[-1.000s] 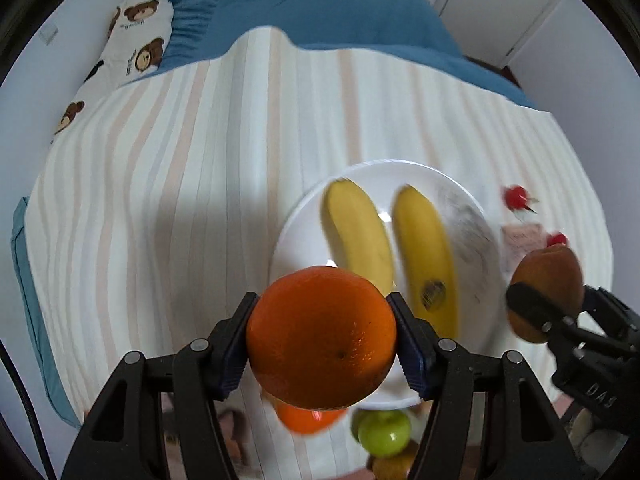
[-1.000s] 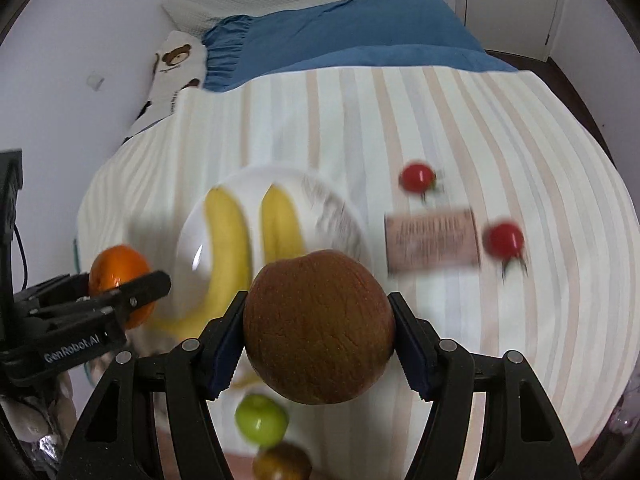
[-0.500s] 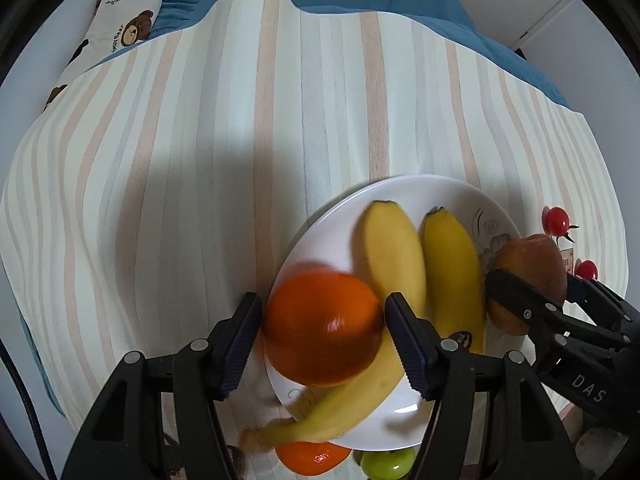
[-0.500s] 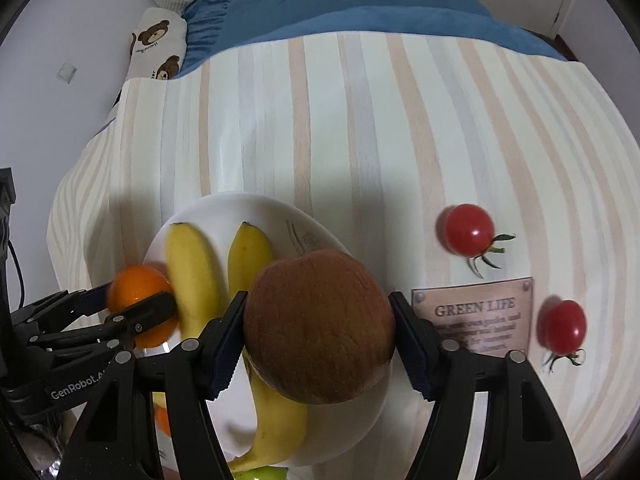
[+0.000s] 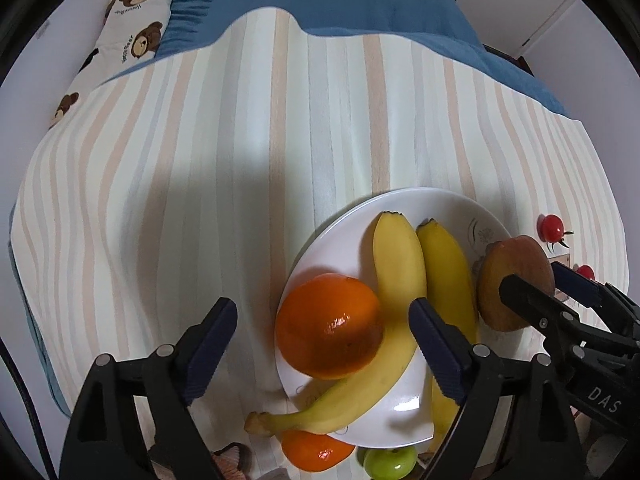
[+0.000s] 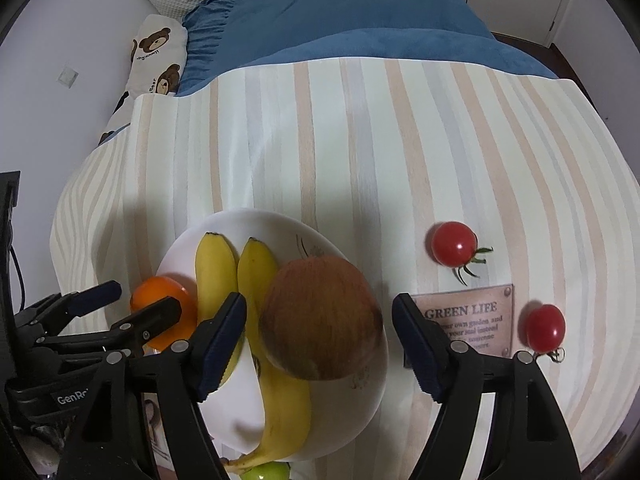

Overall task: Organize fruits
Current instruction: 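Carry the orange and apple to the plate and release them there, then grasp the brown pear with the left tool while the right tool grasps a green apple, then carry the pear and green apple onto the white plate and open both tools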

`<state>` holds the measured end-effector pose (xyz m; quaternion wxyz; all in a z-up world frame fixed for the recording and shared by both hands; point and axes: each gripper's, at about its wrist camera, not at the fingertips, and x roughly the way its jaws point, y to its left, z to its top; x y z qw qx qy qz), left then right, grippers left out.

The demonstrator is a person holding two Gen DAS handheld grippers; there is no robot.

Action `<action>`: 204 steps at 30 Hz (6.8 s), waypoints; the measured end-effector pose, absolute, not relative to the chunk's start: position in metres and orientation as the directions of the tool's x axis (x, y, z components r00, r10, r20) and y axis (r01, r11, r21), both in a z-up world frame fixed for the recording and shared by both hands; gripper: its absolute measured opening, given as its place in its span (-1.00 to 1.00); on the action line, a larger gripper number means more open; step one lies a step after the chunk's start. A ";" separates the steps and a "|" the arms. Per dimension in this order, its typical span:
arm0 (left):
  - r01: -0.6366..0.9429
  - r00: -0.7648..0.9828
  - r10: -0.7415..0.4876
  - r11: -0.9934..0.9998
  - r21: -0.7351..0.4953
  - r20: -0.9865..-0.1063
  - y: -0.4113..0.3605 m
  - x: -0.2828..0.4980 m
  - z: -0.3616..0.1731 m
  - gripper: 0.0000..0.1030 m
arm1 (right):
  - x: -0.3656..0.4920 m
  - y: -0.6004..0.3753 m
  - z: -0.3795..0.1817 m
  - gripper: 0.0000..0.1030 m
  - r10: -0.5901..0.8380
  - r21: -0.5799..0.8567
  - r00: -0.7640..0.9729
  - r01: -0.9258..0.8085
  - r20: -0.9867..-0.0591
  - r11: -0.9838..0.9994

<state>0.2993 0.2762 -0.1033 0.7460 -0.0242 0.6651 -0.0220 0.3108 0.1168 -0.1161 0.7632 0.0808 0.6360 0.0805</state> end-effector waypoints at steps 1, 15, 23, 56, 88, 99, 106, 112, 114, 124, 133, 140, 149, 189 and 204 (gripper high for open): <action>0.004 0.122 -0.057 0.998 -0.056 -0.991 0.276 0.297 -0.100 0.79 | 0.309 0.116 -0.114 0.66 0.229 0.229 0.177 -0.019 -0.957 0.973; -0.045 0.266 0.005 0.999 -0.007 -0.964 0.291 0.243 -0.056 0.96 | 0.252 0.108 -0.080 0.88 0.146 0.135 0.227 -0.064 -0.963 0.989; -0.063 0.339 0.013 0.998 -0.009 -0.941 0.288 0.199 -0.027 0.96 | 0.208 0.102 -0.059 0.88 0.141 0.126 0.271 -0.071 -0.952 0.989; -0.058 0.290 0.161 0.987 0.151 -0.943 0.296 0.044 -0.054 0.96 | 0.030 0.119 -0.132 0.90 0.341 0.340 0.014 -0.054 -0.940 0.939; 0.143 -0.024 -0.075 0.987 -0.078 -0.997 0.163 0.070 -0.189 0.22 | -0.008 0.043 -0.159 0.26 0.066 0.073 0.106 0.056 -0.992 0.996; 0.093 0.008 -0.035 0.995 -0.034 -0.999 0.217 0.033 -0.168 0.20 | 0.003 0.065 -0.170 0.26 0.150 0.151 0.071 0.001 -0.986 0.989; -0.032 -0.066 -0.054 0.998 -0.052 -0.996 0.265 0.009 -0.187 0.24 | 0.002 0.121 -0.197 0.26 0.191 0.190 -0.006 -0.136 -0.982 0.972; -0.036 -0.039 -0.009 0.999 -0.008 -0.999 0.265 0.010 -0.193 0.21 | 0.002 0.131 -0.203 0.26 0.151 0.149 -0.004 -0.176 -0.989 0.973; -0.035 -0.028 -0.011 0.999 -0.010 -1.000 0.267 0.011 -0.189 0.20 | 0.001 0.131 -0.201 0.26 0.160 0.157 0.001 -0.169 -0.987 0.973; -0.014 0.137 -0.123 0.992 -0.126 -0.983 0.273 0.060 -0.089 0.20 | 0.029 0.108 -0.137 0.25 0.277 0.265 0.106 -0.118 -0.955 0.957; 0.034 0.246 -0.114 0.993 -0.109 -0.962 0.254 0.169 -0.062 0.20 | 0.131 0.098 -0.082 0.25 0.295 0.236 0.333 -0.206 -0.896 0.950; -0.064 0.121 -0.258 0.962 -0.267 -0.959 0.253 0.215 -0.095 0.20 | 0.185 0.102 -0.096 0.25 0.295 0.201 0.361 -0.276 -0.885 0.940; -0.144 0.039 -0.318 0.936 -0.321 -0.947 0.244 0.224 -0.123 0.21 | 0.220 0.109 -0.120 0.25 0.309 0.216 0.329 -0.291 -0.892 0.932; -0.113 0.155 -0.187 0.972 -0.206 -0.970 0.242 0.222 -0.070 0.58 | 0.210 0.085 -0.091 0.91 0.257 0.199 0.299 -0.213 -0.919 0.957; -0.071 0.269 0.053 0.997 0.035 -0.962 0.261 0.165 -0.053 0.98 | 0.157 0.077 -0.066 0.95 0.203 0.183 0.285 -0.098 -0.937 0.978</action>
